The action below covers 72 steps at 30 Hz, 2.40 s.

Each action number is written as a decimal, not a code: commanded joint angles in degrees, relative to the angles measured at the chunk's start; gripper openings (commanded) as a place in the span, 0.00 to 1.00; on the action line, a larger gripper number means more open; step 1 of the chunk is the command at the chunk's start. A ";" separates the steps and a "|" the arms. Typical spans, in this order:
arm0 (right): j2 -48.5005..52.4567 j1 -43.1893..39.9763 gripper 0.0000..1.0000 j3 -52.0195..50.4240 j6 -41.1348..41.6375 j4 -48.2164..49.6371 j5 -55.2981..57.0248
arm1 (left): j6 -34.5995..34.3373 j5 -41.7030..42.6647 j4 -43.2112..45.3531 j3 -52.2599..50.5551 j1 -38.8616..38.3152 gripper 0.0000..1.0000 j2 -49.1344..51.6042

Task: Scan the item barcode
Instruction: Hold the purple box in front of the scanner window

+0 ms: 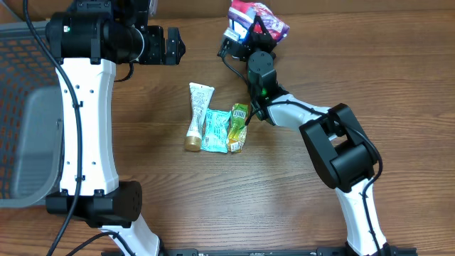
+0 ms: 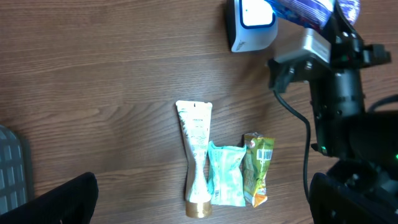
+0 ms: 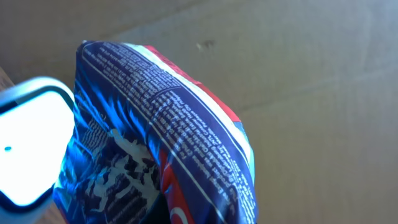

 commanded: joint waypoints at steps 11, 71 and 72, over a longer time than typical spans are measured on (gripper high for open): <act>4.28 -2.91 0.04 15.78 -2.60 -8.37 -7.34 | -1.01 0.48 0.00 0.90 -0.11 1.00 -0.26; -5.31 0.28 0.04 15.78 5.60 -6.32 6.67 | -1.01 0.46 0.00 0.90 -0.11 1.00 -0.26; -6.97 0.28 0.04 15.78 8.15 -7.26 9.20 | -1.01 0.46 -0.02 0.90 -0.11 1.00 -0.26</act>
